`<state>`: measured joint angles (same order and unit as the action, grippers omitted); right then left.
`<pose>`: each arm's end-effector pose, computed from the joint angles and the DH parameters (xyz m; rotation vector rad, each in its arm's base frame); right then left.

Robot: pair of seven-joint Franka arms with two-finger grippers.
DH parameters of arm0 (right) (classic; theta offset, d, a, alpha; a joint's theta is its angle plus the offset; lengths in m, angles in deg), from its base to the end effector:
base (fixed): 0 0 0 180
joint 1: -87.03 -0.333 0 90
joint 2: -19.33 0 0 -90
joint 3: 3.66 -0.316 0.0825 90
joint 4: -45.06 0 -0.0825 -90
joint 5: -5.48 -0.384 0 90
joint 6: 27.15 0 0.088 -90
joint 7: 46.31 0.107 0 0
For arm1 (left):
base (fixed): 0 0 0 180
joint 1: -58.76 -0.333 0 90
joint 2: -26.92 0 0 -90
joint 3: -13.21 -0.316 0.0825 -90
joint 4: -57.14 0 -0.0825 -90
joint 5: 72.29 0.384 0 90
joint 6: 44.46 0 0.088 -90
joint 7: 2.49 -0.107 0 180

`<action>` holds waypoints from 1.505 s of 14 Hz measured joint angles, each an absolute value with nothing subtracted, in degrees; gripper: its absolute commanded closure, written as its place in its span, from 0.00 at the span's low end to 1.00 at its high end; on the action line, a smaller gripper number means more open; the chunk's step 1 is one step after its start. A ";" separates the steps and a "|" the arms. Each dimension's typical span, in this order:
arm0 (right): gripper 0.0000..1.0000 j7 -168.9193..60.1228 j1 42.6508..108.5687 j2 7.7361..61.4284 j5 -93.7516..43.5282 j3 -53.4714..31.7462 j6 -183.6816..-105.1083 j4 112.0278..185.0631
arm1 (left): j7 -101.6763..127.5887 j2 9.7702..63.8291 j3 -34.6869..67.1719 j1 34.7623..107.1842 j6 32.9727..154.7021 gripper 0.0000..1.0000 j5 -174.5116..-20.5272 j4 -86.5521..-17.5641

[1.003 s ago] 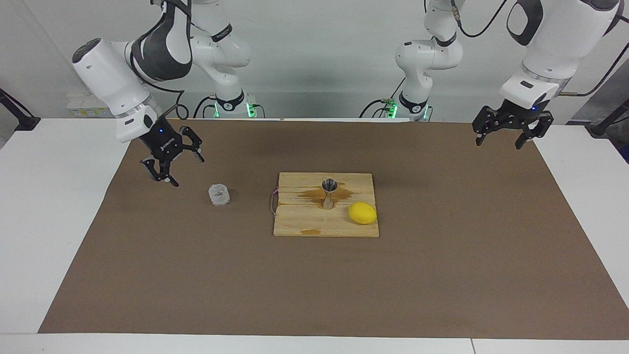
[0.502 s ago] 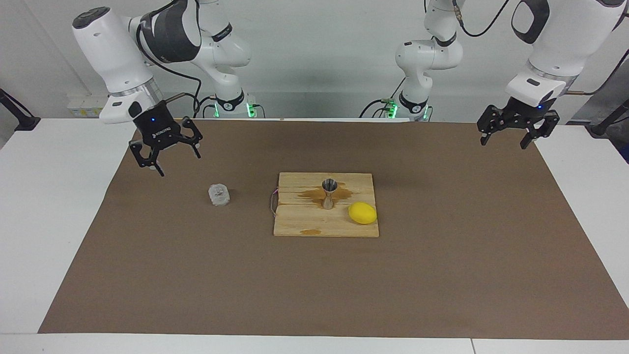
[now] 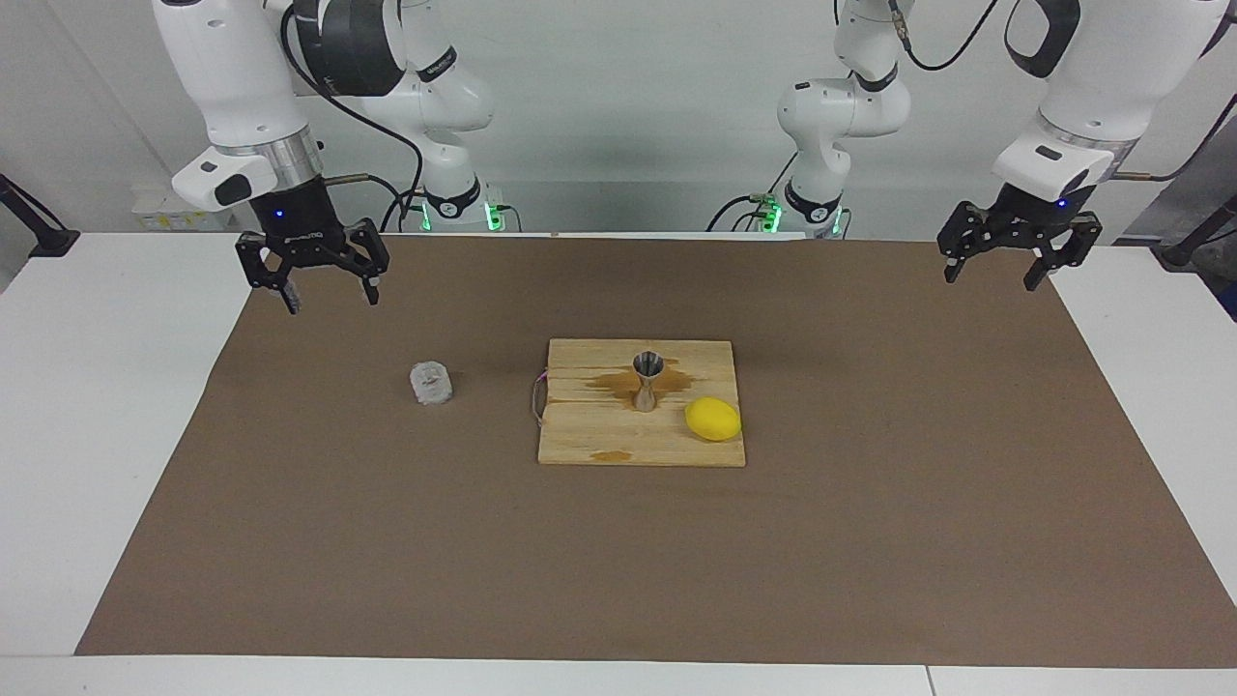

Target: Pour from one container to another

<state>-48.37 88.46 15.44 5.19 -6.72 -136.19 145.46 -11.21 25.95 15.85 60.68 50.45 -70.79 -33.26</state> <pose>0.5606 0.0172 0.6069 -3.1208 -0.0992 -0.3426 0.5565 -0.0420 0.6386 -3.0867 0.3609 -0.1471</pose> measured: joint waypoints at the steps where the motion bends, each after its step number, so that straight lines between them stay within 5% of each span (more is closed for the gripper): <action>1: 0.00 -44.03 87.76 15.60 6.36 -6.78 -134.45 144.54 | -11.07 25.95 15.87 60.68 50.44 0.00 -70.79 -33.12; 9: 0.00 -32.04 86.90 17.75 7.39 -6.51 -119.90 136.88 | -8.63 25.88 15.78 60.66 50.23 0.00 -70.82 -32.97; 21: 0.00 -32.26 87.00 18.88 7.39 -6.42 -118.17 138.02 | -8.49 26.20 16.06 60.73 49.97 0.00 -70.84 -33.11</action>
